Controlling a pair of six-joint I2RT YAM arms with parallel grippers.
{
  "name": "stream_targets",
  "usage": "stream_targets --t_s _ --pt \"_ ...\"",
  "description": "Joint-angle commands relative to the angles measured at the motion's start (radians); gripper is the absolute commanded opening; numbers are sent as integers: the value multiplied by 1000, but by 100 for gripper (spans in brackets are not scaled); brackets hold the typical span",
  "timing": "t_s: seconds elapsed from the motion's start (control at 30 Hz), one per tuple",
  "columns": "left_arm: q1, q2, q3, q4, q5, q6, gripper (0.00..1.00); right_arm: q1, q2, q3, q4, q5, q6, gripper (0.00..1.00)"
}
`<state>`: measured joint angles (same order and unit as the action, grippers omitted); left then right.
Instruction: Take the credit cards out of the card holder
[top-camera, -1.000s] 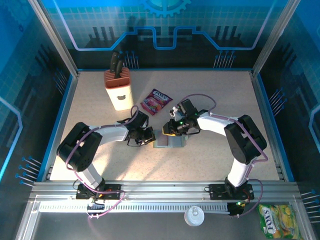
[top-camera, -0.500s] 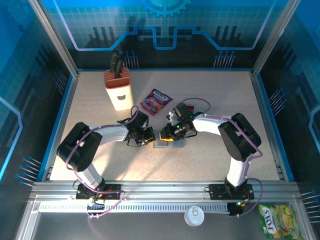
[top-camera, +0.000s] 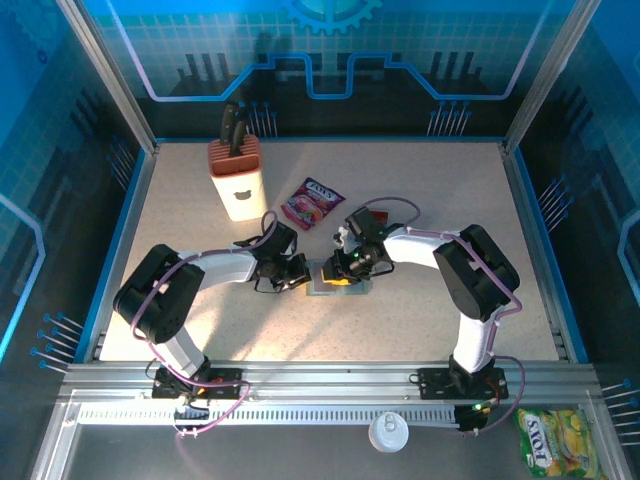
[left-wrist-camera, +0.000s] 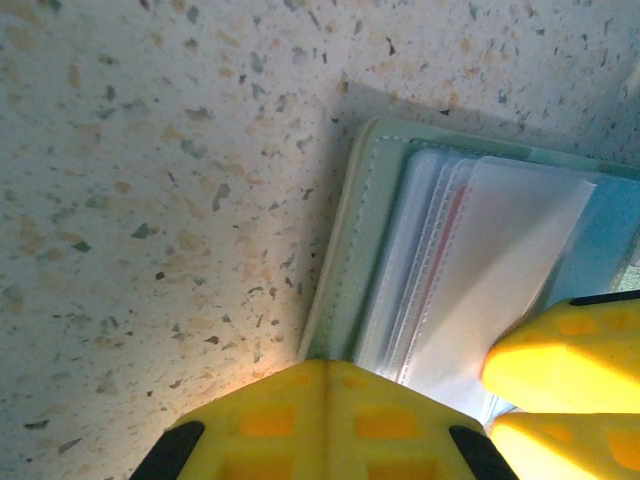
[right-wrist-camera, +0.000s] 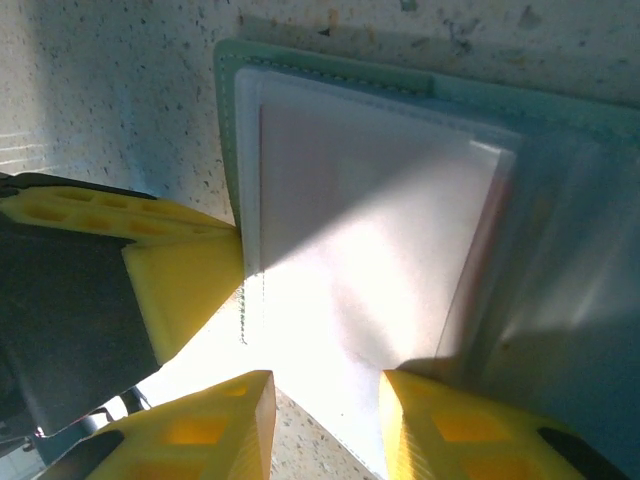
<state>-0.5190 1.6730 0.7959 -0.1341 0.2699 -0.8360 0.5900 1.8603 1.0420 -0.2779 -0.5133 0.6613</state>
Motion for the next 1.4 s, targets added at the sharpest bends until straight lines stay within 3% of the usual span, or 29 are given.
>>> stream_targets --t_s 0.0,0.6,1.1,1.37 --pt "8 13 17 -87 -7 23 0 4 -10 12 -55 44 -24 34" --pt "10 -55 79 -149 -27 39 0 -46 -9 -58 22 -35 -16 34" --pt "-13 -21 121 -49 110 -48 13 -71 -5 -140 143 -111 37 34" --pt "-18 17 108 -27 99 -69 16 -88 0 -155 174 -140 47 34"
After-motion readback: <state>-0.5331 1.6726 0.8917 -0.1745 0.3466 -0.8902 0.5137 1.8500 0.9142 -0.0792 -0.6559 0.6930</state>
